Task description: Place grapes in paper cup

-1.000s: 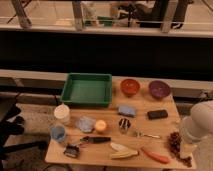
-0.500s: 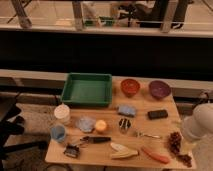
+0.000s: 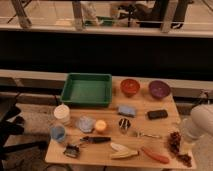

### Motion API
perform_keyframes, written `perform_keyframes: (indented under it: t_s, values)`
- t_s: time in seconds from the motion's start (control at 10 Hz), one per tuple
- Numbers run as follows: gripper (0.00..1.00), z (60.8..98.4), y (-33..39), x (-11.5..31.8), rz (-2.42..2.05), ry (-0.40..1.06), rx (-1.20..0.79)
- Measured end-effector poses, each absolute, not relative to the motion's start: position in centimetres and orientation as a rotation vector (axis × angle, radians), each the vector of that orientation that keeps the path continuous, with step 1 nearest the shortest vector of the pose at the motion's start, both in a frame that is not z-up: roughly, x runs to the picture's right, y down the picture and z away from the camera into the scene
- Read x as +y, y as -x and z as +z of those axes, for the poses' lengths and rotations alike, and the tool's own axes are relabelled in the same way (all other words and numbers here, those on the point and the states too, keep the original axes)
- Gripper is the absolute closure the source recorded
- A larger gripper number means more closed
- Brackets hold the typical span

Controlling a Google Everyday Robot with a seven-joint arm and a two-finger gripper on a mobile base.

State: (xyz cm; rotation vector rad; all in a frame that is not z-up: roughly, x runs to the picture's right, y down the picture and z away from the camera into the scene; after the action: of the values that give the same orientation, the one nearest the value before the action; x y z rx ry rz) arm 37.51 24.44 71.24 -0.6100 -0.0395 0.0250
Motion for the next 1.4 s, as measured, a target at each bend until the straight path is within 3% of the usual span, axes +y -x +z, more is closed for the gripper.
perform_keyframes:
  t_s: [1.0, 1.2, 1.4]
  values:
    - [0.20, 75.4, -39.9, 27.9, -0.014, 0.666, -0.085]
    - [0.32, 75.7, -40.7, 28.1, -0.009, 0.667, -0.093]
    - [0.52, 75.7, -41.0, 28.1, -0.004, 0.668, -0.102]
